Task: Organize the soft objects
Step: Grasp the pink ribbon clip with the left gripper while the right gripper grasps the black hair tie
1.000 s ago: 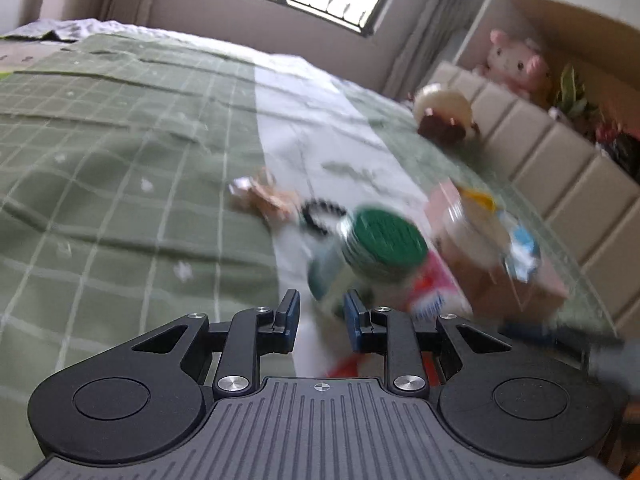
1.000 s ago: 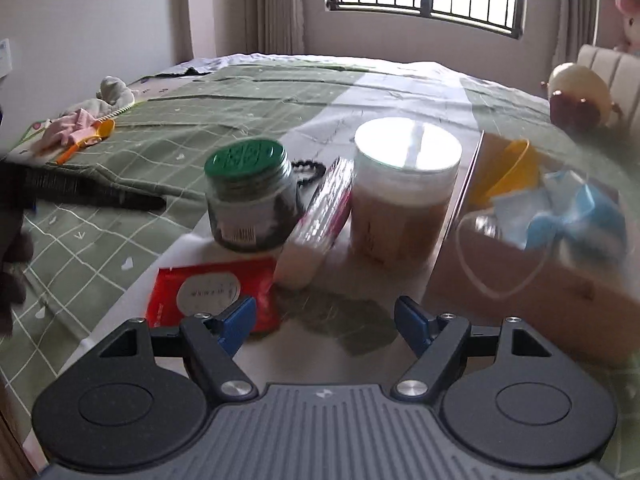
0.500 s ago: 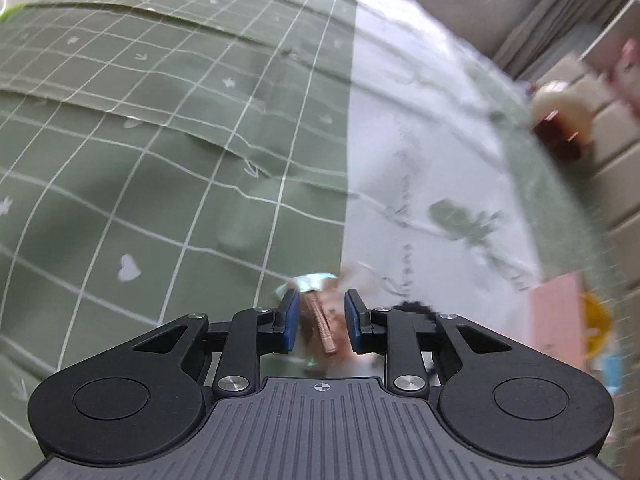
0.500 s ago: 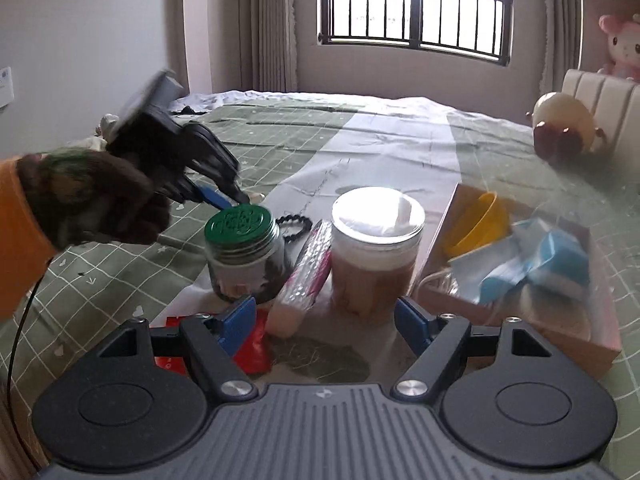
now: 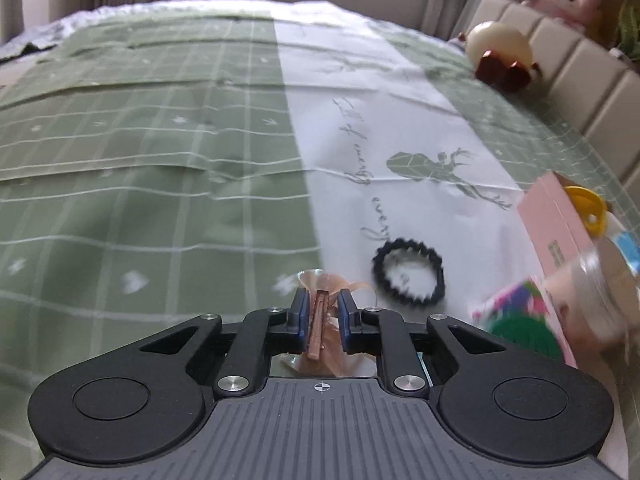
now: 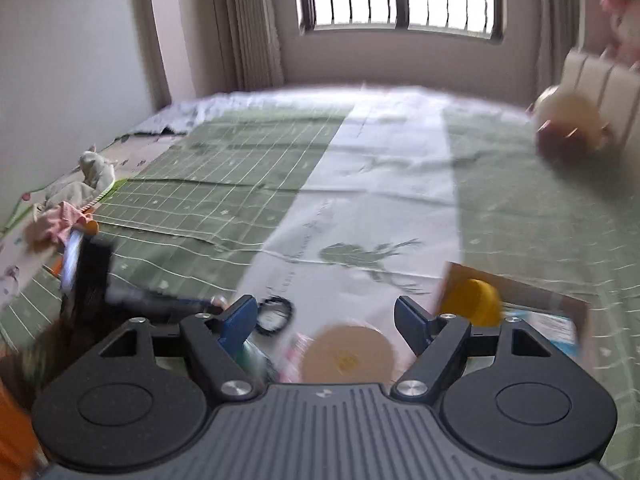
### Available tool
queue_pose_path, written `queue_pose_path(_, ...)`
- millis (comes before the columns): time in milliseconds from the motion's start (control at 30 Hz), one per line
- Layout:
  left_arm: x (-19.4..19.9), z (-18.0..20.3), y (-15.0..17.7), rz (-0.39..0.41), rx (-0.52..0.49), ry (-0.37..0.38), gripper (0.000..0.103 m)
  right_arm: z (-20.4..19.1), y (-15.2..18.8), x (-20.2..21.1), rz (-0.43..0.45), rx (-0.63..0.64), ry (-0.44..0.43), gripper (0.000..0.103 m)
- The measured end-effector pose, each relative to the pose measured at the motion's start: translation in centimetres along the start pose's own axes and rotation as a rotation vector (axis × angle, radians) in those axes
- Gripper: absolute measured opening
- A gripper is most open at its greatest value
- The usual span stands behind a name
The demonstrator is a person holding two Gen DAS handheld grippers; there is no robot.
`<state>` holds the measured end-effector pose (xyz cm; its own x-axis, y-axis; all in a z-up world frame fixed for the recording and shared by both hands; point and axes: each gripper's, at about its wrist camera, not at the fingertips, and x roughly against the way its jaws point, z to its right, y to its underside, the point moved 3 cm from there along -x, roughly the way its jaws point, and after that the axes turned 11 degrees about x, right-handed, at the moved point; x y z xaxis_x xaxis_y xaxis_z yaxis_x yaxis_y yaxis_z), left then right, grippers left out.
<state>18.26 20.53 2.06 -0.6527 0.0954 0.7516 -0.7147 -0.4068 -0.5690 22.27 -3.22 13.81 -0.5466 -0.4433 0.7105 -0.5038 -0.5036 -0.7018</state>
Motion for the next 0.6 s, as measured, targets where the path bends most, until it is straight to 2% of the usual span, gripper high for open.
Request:
queue_pose_path(67,1.8,-1.5,0.4,0.013,0.016,0.029,0.017,-0.9,-2.3,-3.4,-0.123,0.015,-0.048,0.045)
queue_pose_path(167,4.1,-3.5,1.4,0.007,0.028,0.095,0.017,-1.9,-3.9,-8.9,-0.298,-0.016,-0.058,0.036)
queue_pose_path(233,5.1,-4.4,2.1,0.025,-0.002,0.089,0.017,-2.6,-4.3,-12.6,-0.398,-0.038,-0.050,0.032)
queue_pose_path(300,5.7,-5.1,2.6,0.039,-0.021,0.087,0.017,-3.4,-4.2,-15.7,-0.457,-0.025,-0.010,0.032)
queue_pose_path(367,6.1,-6.1,3.0,0.034,0.006,0.126,0.016,-3.9,-4.0,-18.2,-0.506,-0.026,0.017,0.031)
queue_pose_path(500,6.0,-8.4,3.1,0.024,0.080,0.189,0.016,-4.1,-3.5,-21.3,-0.571,-0.012,0.086,0.027)
queue_pose_path(600,5.9,-8.9,3.0,0.023,0.117,0.247,0.016,-3.9,-3.2,-22.4,-0.593,-0.022,0.090,0.027)
